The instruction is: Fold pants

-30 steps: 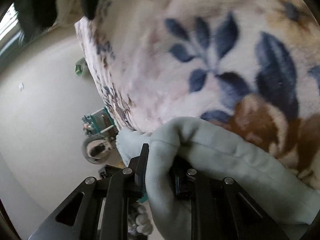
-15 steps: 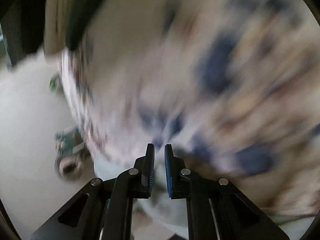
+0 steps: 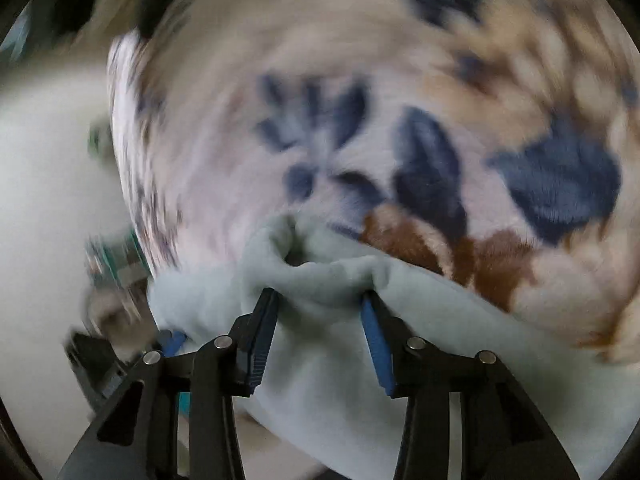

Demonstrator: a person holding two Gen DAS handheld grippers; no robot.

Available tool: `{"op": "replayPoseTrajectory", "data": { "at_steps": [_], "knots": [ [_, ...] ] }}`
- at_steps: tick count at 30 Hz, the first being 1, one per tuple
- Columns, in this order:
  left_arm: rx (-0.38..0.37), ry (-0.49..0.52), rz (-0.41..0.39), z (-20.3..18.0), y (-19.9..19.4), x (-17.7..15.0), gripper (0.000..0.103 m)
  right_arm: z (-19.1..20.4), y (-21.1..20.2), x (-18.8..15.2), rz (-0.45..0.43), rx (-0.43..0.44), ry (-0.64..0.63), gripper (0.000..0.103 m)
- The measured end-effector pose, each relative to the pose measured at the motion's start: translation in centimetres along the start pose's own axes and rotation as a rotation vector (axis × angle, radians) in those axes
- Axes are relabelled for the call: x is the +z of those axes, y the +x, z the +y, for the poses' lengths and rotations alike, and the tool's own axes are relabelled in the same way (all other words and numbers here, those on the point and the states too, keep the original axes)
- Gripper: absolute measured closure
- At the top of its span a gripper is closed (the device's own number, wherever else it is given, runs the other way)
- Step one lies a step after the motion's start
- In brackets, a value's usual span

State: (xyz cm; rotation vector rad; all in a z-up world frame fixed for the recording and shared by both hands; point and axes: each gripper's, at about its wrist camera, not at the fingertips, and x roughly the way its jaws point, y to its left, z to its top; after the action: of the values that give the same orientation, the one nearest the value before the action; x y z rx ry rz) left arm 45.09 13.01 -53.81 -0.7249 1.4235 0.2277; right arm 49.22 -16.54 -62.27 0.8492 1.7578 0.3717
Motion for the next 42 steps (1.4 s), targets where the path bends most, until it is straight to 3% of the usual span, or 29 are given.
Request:
{"op": "replayPoseTrajectory", "data": {
  "at_steps": [3, 5, 6, 7, 8, 10, 11, 13, 19, 21, 23, 25, 26, 27, 28, 30, 33, 35, 36, 40, 42],
  "knots": [
    [-0.016, -0.042, 0.018, 0.5, 0.7, 0.7, 0.06, 0.1, -1.4, -1.9, -0.068, 0.033, -0.002, 0.056],
    [0.015, 0.054, 0.012, -1.2, 0.3, -0.1, 0.059, -0.1, -4.2, -4.5, -0.151, 0.102, 0.007, 0.055],
    [0.036, 0.125, 0.013, -2.3, 0.1, -1.0, 0.054, -1.0, -6.8, -6.5, -0.231, 0.132, 0.017, 0.046],
    [0.061, 0.197, 0.016, -3.3, -0.1, -2.0, 0.044, -1.8, -8.4, -8.4, -0.292, 0.143, 0.021, 0.026],
    [0.084, 0.26, 0.016, -4.6, -0.2, -3.1, 0.039, -3.1, -10.6, -10.8, -0.376, 0.144, 0.033, 0.016],
    [0.12, 0.387, 0.026, -7.4, -0.1, -6.0, 0.031, -6.3, -14.6, -14.3, -0.521, 0.119, 0.086, 0.011],
    [0.14, 0.449, 0.034, -9.1, 0.4, -7.5, 0.029, -8.7, -16.5, -16.2, -0.583, 0.095, 0.131, 0.01],
    [0.152, 0.537, 0.053, -11.6, 1.2, -10.3, 0.01, -14.2, -20.3, -20.7, -0.693, 0.017, 0.26, 0.01],
    [0.119, 0.728, 0.112, -20.0, 3.8, -20.3, 0.008, -30.8, -27.3, -32.4, -0.918, -0.123, 0.614, 0.01],
    [0.101, 0.76, 0.128, -22.4, 4.7, -23.3, 0.008, -37.5, -29.0, -35.4, -0.981, -0.101, 0.722, 0.01],
    [0.099, 0.793, 0.14, -24.6, 5.5, -26.3, 0.008, -43.0, -29.8, -36.8, -1.023, -0.018, 0.769, 0.01],
    [0.105, 0.815, 0.157, -26.2, 6.2, -28.9, 0.008, -47.9, -29.7, -37.0, -1.034, 0.108, 0.799, 0.01],
    [0.103, 0.822, 0.164, -26.8, 6.6, -30.1, 0.008, -50.0, -29.4, -36.5, -1.044, 0.211, 0.78, 0.01],
    [0.106, 0.831, 0.177, -27.7, 7.2, -31.5, 0.008, -51.1, -28.7, -35.6, -1.053, 0.301, 0.754, 0.016],
    [0.109, 0.834, 0.183, -28.3, 7.5, -32.4, 0.008, -52.0, -28.4, -34.6, -1.066, 0.353, 0.726, 0.032],
    [0.112, 0.842, 0.197, -29.1, 8.2, -34.2, 0.008, -52.0, -27.7, -32.2, -1.06, 0.437, 0.637, 0.037],
    [0.128, 0.851, 0.203, -29.8, 8.9, -35.9, 0.008, -51.2, -26.2, -27.8, -1.014, 0.479, 0.534, 0.039],
    [0.145, 0.859, 0.199, -30.0, 9.2, -36.7, 0.008, -51.0, -26.0, -26.2, -1.009, 0.441, 0.51, 0.068],
    [0.157, 0.867, 0.191, -30.0, 9.3, -36.9, 0.008, -51.1, -26.2, -26.0, -1.012, 0.434, 0.514, 0.075],
    [0.18, 0.847, 0.167, -29.8, 9.3, -36.6, 0.008, -52.2, -27.9, -27.1, -1.073, 0.402, 0.563, 0.079],
    [0.177, 0.829, 0.153, -29.4, 8.8, -36.1, 0.008, -53.4, -27.2, -27.0, -1.062, 0.493, 0.597, 0.079]
  ]
}}
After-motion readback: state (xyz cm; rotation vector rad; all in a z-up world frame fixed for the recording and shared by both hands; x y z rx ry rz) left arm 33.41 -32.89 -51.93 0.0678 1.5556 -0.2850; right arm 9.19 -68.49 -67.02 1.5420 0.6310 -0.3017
